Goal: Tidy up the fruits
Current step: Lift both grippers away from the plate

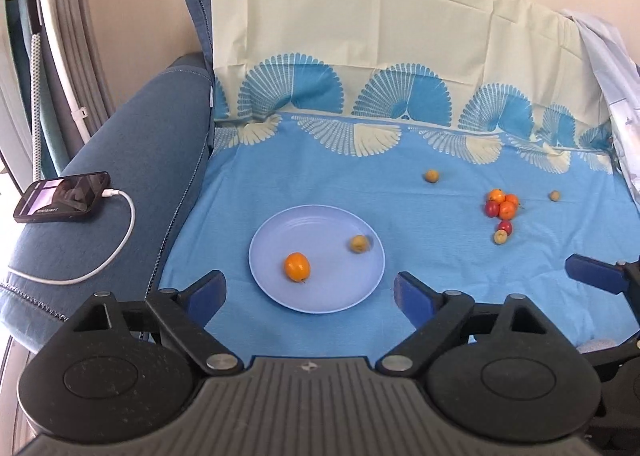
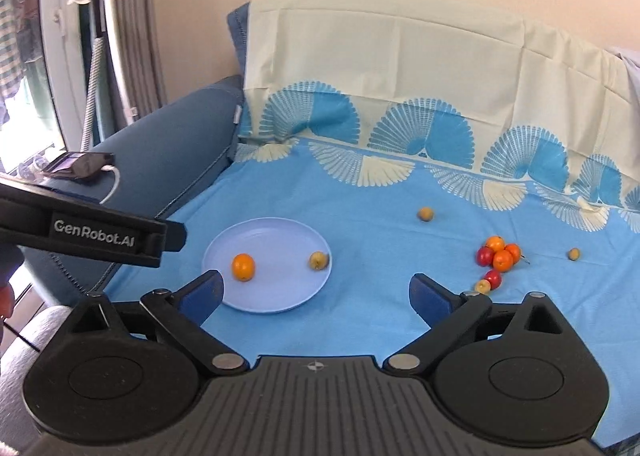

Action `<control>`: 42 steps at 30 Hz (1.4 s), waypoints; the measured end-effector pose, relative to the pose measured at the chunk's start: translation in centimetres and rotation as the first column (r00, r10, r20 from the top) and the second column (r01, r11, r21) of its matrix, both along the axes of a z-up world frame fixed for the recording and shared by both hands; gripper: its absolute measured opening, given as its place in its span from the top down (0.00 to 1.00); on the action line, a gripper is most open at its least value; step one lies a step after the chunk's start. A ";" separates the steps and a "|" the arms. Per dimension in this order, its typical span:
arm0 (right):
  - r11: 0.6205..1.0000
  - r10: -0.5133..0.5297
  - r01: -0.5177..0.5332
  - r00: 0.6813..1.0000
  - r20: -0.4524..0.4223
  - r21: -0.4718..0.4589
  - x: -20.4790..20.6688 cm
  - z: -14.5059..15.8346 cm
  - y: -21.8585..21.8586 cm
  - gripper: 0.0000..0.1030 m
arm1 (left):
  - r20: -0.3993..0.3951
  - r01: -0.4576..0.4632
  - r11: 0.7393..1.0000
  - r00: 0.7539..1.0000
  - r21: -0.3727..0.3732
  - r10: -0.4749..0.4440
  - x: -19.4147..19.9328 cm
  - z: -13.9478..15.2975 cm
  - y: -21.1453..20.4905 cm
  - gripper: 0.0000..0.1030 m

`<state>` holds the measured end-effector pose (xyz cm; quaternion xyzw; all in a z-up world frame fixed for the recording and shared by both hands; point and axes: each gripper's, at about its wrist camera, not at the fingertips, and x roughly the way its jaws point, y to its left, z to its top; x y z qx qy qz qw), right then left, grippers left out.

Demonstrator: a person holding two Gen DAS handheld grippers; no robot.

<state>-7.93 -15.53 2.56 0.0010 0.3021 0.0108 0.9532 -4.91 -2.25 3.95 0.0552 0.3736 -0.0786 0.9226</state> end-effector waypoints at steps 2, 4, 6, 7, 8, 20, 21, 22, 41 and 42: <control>1.000 0.002 -0.002 1.000 0.009 -0.011 -0.6 0.2 0.3 0.03 | -0.010 0.000 1.000 1.000 0.001 0.000 -0.1 -0.2 0.0 0.09; 1.000 0.002 -0.002 1.000 0.010 -0.006 -1.0 0.3 0.3 0.03 | -0.020 0.004 1.000 1.000 0.006 -0.004 -0.2 -0.3 0.0 0.09; 1.000 0.005 -0.005 1.000 0.011 -0.002 -1.2 0.4 0.4 0.02 | -0.024 0.005 1.000 1.000 0.010 -0.005 -0.1 -0.5 -0.1 0.09; 1.000 0.007 -0.007 1.000 0.012 -0.002 -1.2 0.5 0.5 0.02 | -0.027 0.006 1.000 1.000 0.010 -0.005 0.0 -0.6 0.0 0.09; 1.000 0.009 -0.009 1.000 0.013 -0.003 -1.3 0.5 0.5 0.02 | -0.030 0.004 1.000 1.000 0.012 -0.004 0.1 -0.7 0.0 0.09; 0.999 0.001 0.000 1.000 -0.017 0.035 -0.2 -0.3 -0.5 0.01 | -0.066 0.005 0.999 0.998 0.033 -0.003 2.2 -1.8 -1.0 0.09; 0.999 -0.001 0.002 1.000 -0.021 0.041 0.0 -0.5 -0.7 0.01 | -0.068 0.008 0.999 0.998 0.036 -0.005 2.4 -1.9 -1.2 0.09; 0.999 -0.004 0.005 1.000 -0.027 0.045 0.1 -0.6 -0.9 0.01 | -0.070 0.010 0.999 0.998 0.039 -0.007 2.5 -2.0 -1.4 0.09; 0.972 -0.162 0.185 0.975 -0.152 0.148 3.2 -4.3 -9.2 0.01 | -0.148 0.117 0.988 0.984 0.105 -0.101 8.1 -5.7 -9.8 0.09; 0.967 -0.178 0.202 0.971 -0.159 0.154 3.4 -4.6 -10.0 0.01 | -0.151 0.125 0.986 0.983 0.110 -0.108 8.5 -6.0 -10.5 0.09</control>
